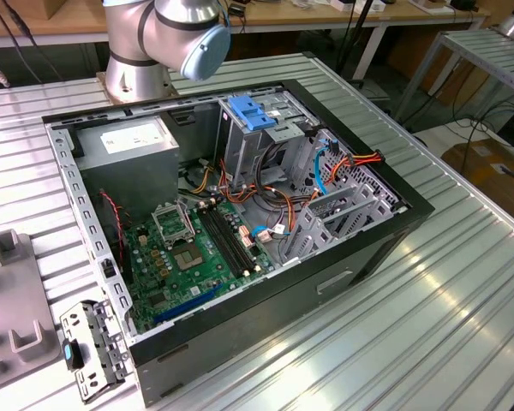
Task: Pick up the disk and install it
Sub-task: 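Pick up the disk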
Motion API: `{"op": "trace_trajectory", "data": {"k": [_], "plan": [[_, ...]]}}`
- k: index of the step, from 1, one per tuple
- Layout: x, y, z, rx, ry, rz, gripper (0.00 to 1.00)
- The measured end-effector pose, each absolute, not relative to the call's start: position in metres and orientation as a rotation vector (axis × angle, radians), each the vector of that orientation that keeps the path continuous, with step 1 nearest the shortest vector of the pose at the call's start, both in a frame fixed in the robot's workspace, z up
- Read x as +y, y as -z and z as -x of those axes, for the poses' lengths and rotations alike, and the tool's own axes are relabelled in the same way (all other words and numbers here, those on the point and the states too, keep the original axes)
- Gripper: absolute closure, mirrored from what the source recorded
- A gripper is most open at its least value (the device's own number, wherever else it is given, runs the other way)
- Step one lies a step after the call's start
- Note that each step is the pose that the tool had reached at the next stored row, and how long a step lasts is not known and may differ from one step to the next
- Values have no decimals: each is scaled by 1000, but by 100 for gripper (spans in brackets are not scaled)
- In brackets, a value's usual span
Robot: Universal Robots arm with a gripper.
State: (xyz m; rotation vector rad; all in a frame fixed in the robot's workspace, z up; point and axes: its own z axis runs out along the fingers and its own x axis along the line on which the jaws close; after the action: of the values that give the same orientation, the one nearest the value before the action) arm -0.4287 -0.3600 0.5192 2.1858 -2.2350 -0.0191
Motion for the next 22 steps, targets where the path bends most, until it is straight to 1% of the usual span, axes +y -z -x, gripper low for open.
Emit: {"op": "trace_trajectory", "data": {"k": [22], "plan": [[-360,-519,382,-2234,22,-2184,63]]}}
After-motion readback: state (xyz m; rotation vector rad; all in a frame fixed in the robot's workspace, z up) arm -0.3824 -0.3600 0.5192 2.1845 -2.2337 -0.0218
